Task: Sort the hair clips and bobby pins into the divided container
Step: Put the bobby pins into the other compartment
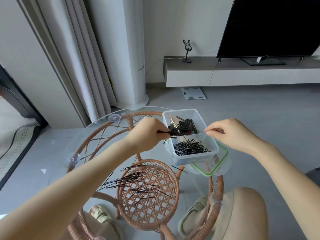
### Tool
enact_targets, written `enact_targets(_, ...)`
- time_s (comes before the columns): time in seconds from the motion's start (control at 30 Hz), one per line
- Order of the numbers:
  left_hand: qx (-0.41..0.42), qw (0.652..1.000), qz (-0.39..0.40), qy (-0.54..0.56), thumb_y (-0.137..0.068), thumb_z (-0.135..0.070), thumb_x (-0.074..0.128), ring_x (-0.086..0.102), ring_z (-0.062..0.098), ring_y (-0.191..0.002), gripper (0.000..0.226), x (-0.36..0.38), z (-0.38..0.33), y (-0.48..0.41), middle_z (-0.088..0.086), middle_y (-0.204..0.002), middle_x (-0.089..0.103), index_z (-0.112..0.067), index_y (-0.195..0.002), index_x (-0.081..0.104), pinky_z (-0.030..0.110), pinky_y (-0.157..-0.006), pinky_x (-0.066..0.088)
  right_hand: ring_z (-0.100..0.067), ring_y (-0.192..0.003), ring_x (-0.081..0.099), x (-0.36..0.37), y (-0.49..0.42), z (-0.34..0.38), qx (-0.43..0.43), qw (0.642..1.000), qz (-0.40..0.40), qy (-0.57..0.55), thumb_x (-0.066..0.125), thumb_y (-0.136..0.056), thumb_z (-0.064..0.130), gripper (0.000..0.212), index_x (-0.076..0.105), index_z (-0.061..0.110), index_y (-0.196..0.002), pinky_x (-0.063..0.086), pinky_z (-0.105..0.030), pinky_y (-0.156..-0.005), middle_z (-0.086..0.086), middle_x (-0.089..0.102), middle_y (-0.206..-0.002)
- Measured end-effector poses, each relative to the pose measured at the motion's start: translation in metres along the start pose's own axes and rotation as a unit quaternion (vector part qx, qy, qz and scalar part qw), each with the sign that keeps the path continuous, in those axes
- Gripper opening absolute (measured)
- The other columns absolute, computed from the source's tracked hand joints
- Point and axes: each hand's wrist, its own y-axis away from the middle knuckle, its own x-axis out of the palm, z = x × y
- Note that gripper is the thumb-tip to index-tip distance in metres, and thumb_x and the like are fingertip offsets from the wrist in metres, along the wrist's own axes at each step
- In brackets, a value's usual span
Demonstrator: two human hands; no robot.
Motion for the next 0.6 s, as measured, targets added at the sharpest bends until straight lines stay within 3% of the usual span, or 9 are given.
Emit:
enact_targets(0.13,0.026,0.997,0.063,-0.047,-0.088,-0.021,0.056,0.058,0.03,-0.07,0.027,0.025,-0.024,-0.035,0.016,-0.077,0.066,0.003,-0.085,0.069,0.034,-0.067,0.048,-0.014,-0.081,0.064,0.001,0.003,-0.003,0.006,1.0,-0.008,-0.008,0.062,-0.085,0.02,0.013,0.072,0.017,-0.093,0.047,-0.027,-0.077,0.002,0.073,-0.089)
enact_targets(0.33,0.018,0.981,0.15,-0.122,-0.084,-0.028,0.063,0.06,0.029,-0.103,0.038,0.056,-0.041,-0.061,0.011,-0.112,0.066,-0.005,-0.115,0.062,0.036,-0.087,0.05,-0.014,-0.081,0.063,0.008,0.005,0.003,0.005,1.0,0.003,0.001,0.061,-0.085,0.023,0.015,0.071,0.019,-0.095,0.047,-0.028,-0.077,0.002,0.073,-0.091)
enact_targets(0.47,0.038,0.982,0.146,-0.11,-0.083,-0.035,0.064,0.059,0.023,-0.106,0.042,0.052,-0.039,-0.055,0.004,-0.117,0.065,-0.014,-0.119,0.061,0.033,-0.088,0.049,-0.02,-0.069,0.062,0.011,0.015,0.014,-0.029,0.999,-0.034,0.026,0.059,-0.085,0.027,0.015,0.072,0.02,-0.087,0.049,-0.032,-0.068,-0.002,0.074,-0.081)
enact_targets(0.6,0.045,0.996,0.078,-0.007,-0.088,-0.03,0.057,0.062,0.016,-0.1,0.026,0.03,-0.027,-0.029,-0.002,-0.112,0.068,-0.016,-0.107,0.069,0.023,-0.083,0.046,-0.012,-0.059,0.061,0.04,0.043,0.032,-0.105,0.993,-0.045,0.024,0.057,-0.085,0.028,0.018,0.073,0.021,-0.078,0.041,-0.021,-0.059,0.006,0.072,-0.07)
